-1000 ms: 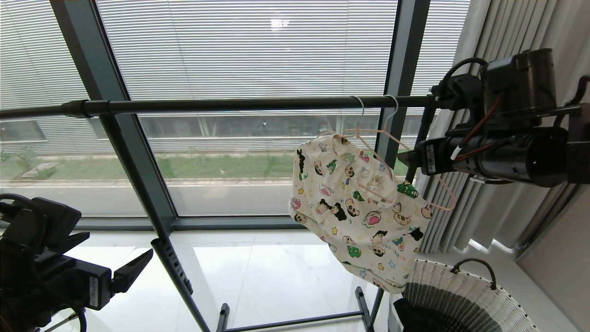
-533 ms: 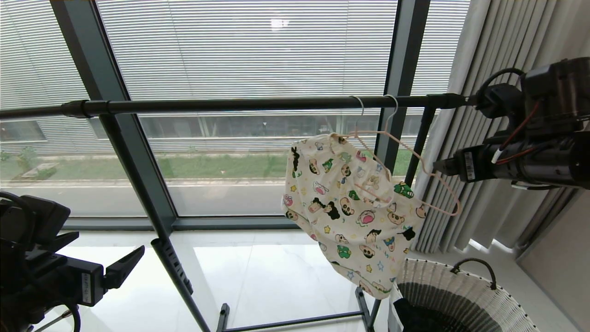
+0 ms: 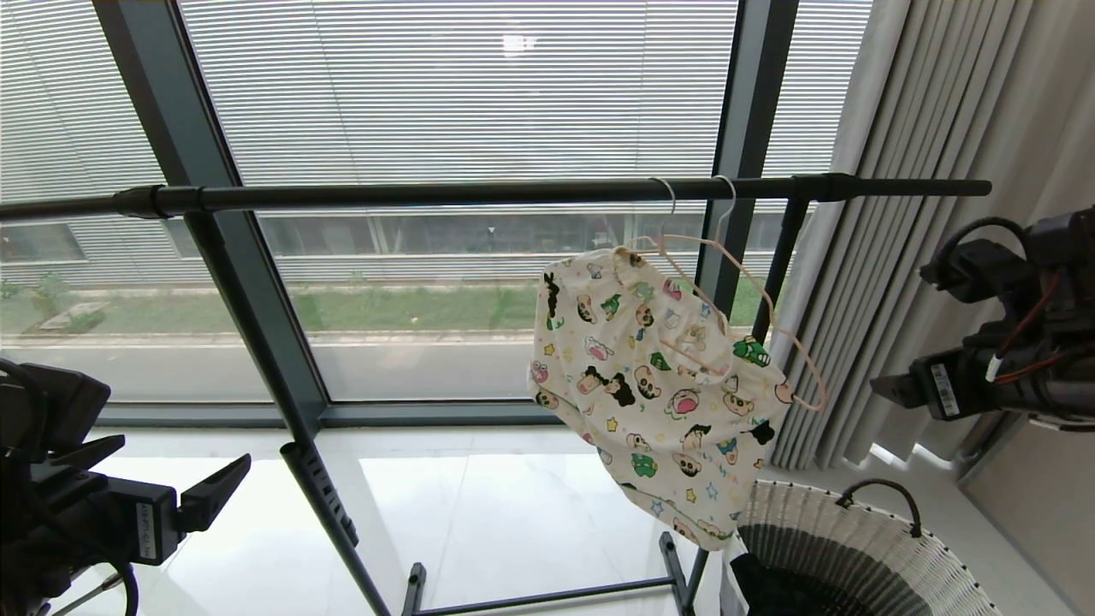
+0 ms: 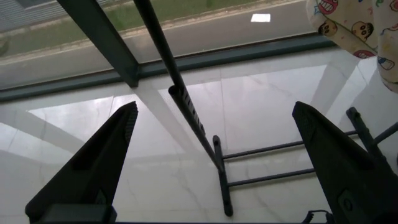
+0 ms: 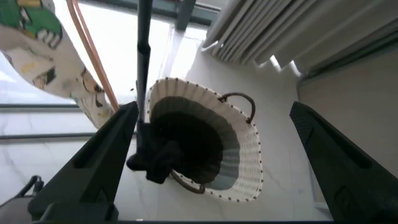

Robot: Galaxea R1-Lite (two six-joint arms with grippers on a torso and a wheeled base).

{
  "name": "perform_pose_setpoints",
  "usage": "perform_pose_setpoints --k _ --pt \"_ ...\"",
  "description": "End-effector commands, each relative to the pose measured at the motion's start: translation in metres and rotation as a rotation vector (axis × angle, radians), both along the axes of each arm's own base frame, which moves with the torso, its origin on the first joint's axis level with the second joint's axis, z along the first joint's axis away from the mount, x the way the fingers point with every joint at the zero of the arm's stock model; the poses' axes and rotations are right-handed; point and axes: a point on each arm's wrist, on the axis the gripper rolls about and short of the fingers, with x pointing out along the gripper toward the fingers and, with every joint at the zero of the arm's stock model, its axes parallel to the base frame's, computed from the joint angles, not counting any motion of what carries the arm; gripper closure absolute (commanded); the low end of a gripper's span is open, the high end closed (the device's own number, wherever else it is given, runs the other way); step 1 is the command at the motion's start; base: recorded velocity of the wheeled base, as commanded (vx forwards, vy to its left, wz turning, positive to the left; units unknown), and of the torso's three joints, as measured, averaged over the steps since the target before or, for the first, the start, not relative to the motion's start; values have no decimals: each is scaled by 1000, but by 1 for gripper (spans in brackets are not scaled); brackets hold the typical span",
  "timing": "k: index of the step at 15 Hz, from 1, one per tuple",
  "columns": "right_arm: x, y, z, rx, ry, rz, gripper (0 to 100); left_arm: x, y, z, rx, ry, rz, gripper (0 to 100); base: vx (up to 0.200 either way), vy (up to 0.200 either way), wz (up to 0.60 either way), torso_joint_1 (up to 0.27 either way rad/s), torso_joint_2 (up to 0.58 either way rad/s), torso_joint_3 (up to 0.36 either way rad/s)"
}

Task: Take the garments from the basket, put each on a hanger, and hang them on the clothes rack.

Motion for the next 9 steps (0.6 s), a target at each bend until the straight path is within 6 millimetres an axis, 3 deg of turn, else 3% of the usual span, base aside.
perform_pose_setpoints --k 1,4,9 --pt "-34 -16 -9 -8 6 -25 0 1 6 0 -2 3 40 0 0 0 0 0 0 0" --pt "-42 -25 -10 -8 -1 -54 0 0 7 -1 -2 5 52 0 0 0 0 -83 168 107" --pt "-42 -25 -11 -10 3 -49 0 0 7 0 -23 0 60 0 0 0 0 -210 477 266"
